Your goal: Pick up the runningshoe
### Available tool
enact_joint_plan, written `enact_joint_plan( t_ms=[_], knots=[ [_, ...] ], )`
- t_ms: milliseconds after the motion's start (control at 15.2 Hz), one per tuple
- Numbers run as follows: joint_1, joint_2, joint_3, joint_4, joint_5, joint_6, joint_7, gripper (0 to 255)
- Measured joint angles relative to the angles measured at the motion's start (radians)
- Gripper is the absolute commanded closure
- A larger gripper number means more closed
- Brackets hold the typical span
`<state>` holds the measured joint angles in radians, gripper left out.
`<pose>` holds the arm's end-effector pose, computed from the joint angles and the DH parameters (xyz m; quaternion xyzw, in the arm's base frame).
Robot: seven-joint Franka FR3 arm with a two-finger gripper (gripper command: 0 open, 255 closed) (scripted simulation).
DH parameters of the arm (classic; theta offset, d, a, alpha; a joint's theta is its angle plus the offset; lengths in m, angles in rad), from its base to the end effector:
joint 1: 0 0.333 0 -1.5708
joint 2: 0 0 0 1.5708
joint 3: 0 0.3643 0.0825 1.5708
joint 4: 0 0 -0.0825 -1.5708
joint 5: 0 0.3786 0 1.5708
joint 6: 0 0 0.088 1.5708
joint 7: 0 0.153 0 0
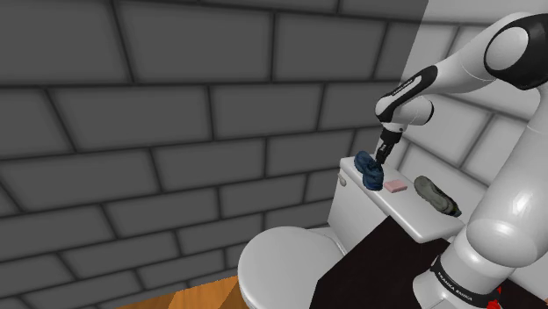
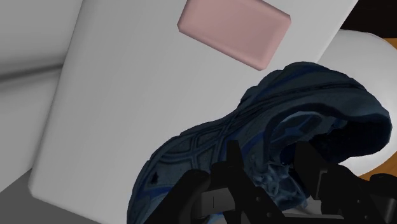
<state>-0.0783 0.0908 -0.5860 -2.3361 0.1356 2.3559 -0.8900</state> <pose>0.3999 -0.3058 0.3052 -0.9974 -0.0638 0.0039 0.0340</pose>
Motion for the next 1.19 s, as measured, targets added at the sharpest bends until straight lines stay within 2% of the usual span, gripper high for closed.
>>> enact_joint_plan(
  t_ms=[330, 1188],
  knots=[
    [0.001, -0.005, 0.000, 0.001, -0.005, -0.005, 0.005, 255],
    [0.007, -0.134, -0.004, 0.060, -0.110, -0.168, 0.087, 255]
  ],
)
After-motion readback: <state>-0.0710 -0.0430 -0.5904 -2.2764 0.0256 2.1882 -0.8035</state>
